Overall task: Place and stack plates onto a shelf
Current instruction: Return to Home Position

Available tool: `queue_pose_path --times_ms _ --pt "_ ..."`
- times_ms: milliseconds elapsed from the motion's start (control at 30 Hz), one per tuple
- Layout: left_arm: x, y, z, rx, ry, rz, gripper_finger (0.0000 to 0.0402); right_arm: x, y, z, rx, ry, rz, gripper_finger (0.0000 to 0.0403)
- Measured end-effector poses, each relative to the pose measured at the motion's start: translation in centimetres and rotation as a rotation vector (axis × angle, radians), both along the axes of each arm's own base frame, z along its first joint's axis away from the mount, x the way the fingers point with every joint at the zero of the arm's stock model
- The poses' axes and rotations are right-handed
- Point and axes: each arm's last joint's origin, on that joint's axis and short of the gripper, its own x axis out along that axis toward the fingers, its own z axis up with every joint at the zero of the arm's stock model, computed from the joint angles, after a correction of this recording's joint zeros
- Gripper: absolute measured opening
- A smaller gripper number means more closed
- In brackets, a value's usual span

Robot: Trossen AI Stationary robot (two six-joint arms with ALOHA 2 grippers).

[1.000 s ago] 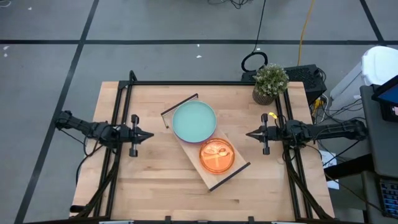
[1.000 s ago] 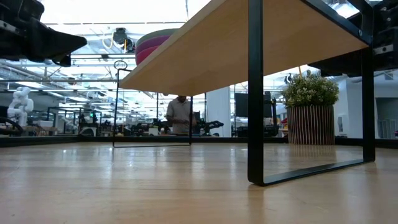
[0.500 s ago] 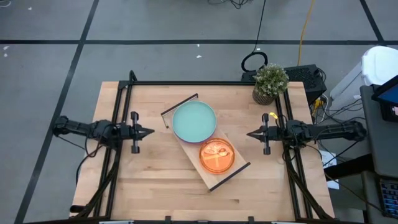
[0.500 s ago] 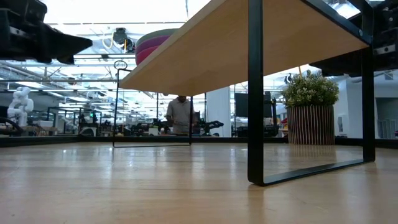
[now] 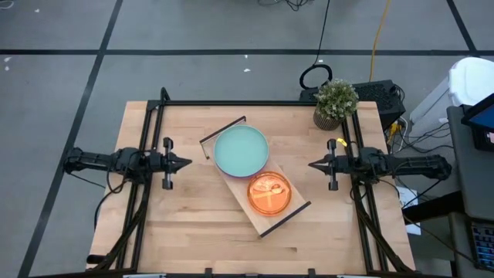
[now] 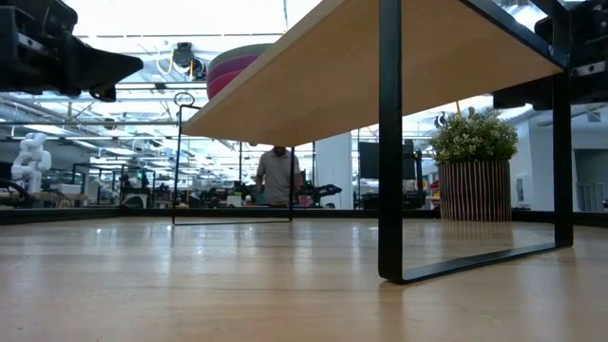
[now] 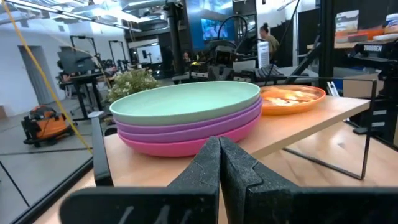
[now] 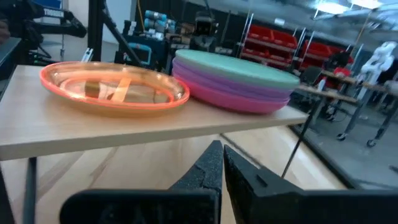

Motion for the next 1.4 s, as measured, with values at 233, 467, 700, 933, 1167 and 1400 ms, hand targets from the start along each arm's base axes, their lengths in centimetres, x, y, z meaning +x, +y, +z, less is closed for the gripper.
queue_pose_path --times_ms 233,467,700,933,1167,1400 --pt "0.0 0.0 -0.01 -0.011 0.0 -0.002 0.0001 -0.44 -0.14 0.2 -0.004 -0.032 -0.026 0.0" --pt "0.0 0.0 0.0 -0.014 0.0 0.001 0.0001 -0.43 -0.16 0.19 0.017 -0.031 -0.033 0.0" --pt "0.02 -0.12 -0.14 -0.004 0.014 -0.041 0.0001 -0.42 -0.01 0.13 0.048 -0.024 0.016 0.0" --pt "0.03 -0.38 -0.7 -0.082 0.076 -0.136 0.0001 -0.42 -0.01 0.1 0.1 -0.021 0.017 0.0" --pt "0.03 -0.44 -0.7 -0.081 0.078 -0.156 0.0001 -0.42 -0.01 0.12 0.096 -0.023 0.017 0.0" --pt "0.02 -0.51 -0.73 -0.066 0.08 -0.18 0.0001 -0.42 -0.01 0.13 0.094 -0.024 0.017 0.0"
